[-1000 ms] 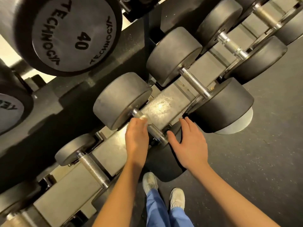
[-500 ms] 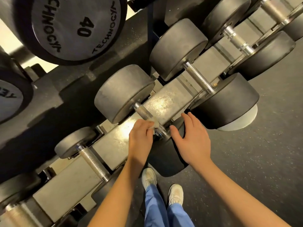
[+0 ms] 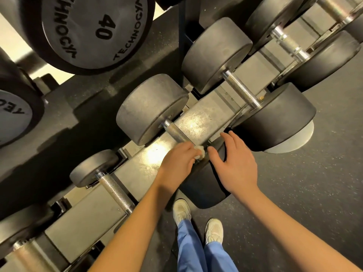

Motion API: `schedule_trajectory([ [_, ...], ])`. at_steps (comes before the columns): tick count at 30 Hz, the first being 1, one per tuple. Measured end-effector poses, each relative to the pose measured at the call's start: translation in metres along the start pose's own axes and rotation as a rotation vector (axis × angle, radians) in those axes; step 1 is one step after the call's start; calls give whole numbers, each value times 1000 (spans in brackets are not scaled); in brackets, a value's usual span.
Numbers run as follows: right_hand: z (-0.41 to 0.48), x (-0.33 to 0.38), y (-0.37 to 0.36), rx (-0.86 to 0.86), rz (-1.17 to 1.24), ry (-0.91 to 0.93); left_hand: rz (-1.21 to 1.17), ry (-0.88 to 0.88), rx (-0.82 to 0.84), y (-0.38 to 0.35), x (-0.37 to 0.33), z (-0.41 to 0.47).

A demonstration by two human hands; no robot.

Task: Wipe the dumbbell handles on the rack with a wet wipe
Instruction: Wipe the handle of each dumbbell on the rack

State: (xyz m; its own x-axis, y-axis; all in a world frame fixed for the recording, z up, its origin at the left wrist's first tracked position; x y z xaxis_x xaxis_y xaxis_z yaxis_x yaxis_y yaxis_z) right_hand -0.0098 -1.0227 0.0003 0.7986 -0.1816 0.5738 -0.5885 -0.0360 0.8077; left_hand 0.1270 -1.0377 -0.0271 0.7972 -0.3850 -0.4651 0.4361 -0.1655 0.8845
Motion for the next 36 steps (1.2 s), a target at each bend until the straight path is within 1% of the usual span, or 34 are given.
schedule_trajectory([
  [2,0,0,1,-1,0,-2,67,-70,37,4,-6,6],
  [3,0,0,1,-2,2,-2,105,-61,30,8,-5,10],
  [5,0,0,1,-7,4,0,138,35,-45,14,4,18],
  [7,0,0,1,-4,5,-4,101,109,-99,16,8,18],
  [11,0,0,1,-1,-1,-5,46,1,32,-2,-7,9],
  [13,1,0,1,-9,3,-7,81,20,20,4,-3,10],
  [14,1,0,1,-12,3,-6,98,65,-24,12,4,11],
  [16,0,-1,1,-15,-1,-3,99,240,-146,31,24,12],
  [18,0,-1,0,-14,-3,-1,40,395,-233,42,38,9],
  [20,1,-2,-1,-15,-4,-3,-56,476,-268,41,39,5],
  [21,1,-2,-1,-17,-4,-3,-110,503,-249,32,35,3],
  [22,1,-2,-1,-18,-7,-3,-142,504,-210,24,32,0],
  [25,1,-3,-2,-5,-13,-10,-59,344,-98,14,21,-4],
  [27,2,-3,-2,-4,-11,-14,25,281,-110,22,29,5],
  [28,2,-3,-2,-4,-12,-14,72,289,-144,29,33,11],
  [31,1,-3,-2,-7,-20,-15,114,379,-308,48,37,15],
  [33,1,-3,-3,-3,-20,-15,79,426,-295,39,35,10],
  [34,1,-4,-3,-3,-20,-16,51,405,-260,31,31,7],
  [36,2,-4,-3,-7,-26,-14,55,228,-204,18,10,0],
])
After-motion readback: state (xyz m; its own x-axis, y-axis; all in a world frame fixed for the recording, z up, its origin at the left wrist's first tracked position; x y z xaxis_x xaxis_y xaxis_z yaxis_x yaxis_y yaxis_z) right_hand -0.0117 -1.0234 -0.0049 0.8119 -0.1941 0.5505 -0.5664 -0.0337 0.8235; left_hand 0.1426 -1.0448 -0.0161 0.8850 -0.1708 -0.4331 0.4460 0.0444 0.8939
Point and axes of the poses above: each hand's wrist, its own z-axis towards the middle knuckle, its own y-axis out of the back of the hand, x = y × z, the point moved 9 cm from there along z, towards the middle knuckle, and after that the axes turned 6 degrees about z, right-handed, at the moved point
